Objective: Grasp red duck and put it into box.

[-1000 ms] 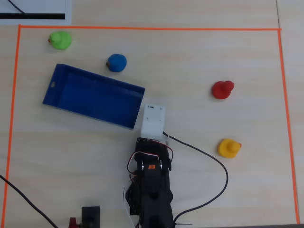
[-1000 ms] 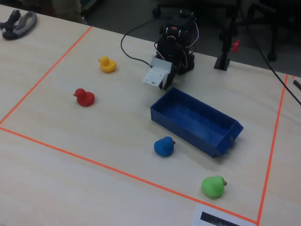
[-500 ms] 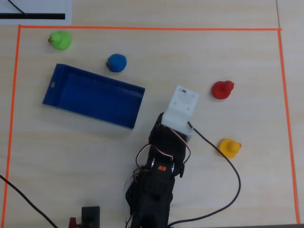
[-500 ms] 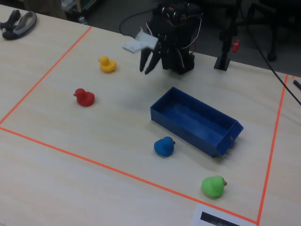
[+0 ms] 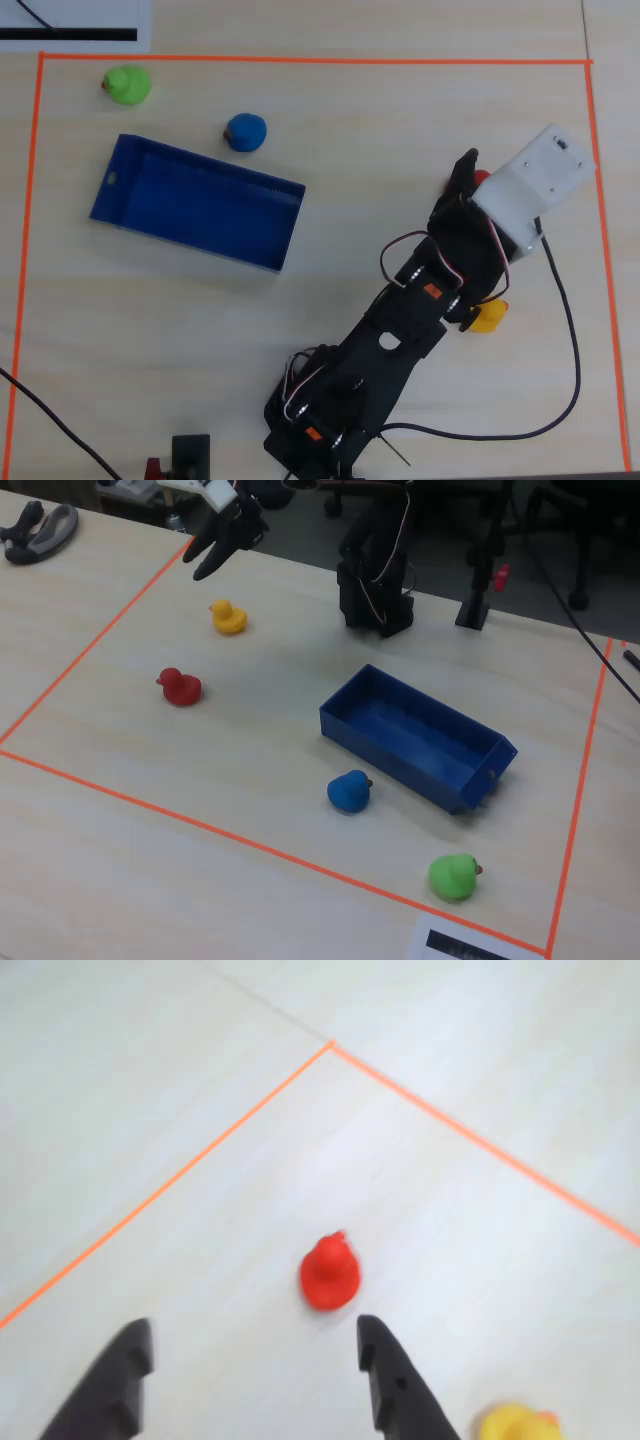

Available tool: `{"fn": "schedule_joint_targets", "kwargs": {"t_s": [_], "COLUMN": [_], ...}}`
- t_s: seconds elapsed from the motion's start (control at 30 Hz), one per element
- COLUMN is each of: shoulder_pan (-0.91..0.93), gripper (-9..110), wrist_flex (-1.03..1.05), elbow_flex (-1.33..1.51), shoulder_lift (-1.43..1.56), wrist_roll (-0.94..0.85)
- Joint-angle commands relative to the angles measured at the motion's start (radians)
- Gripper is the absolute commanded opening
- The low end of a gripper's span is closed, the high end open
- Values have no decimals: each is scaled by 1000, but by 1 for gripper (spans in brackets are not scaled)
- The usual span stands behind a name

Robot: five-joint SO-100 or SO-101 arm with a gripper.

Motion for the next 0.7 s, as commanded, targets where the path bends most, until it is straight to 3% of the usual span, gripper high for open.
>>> {"fn": "schedule_joint_targets", "kwargs": {"t_s": [0.0, 0.3, 0.67], "shoulder_pan": [43, 138, 84], "gripper": [33, 36, 35], "wrist_flex": [-55, -204, -290], "elbow_flex": [-83, -149, -192], "shoulder_lift": [-80, -359, -615], "wrist_roll": [-58, -179, -120]}}
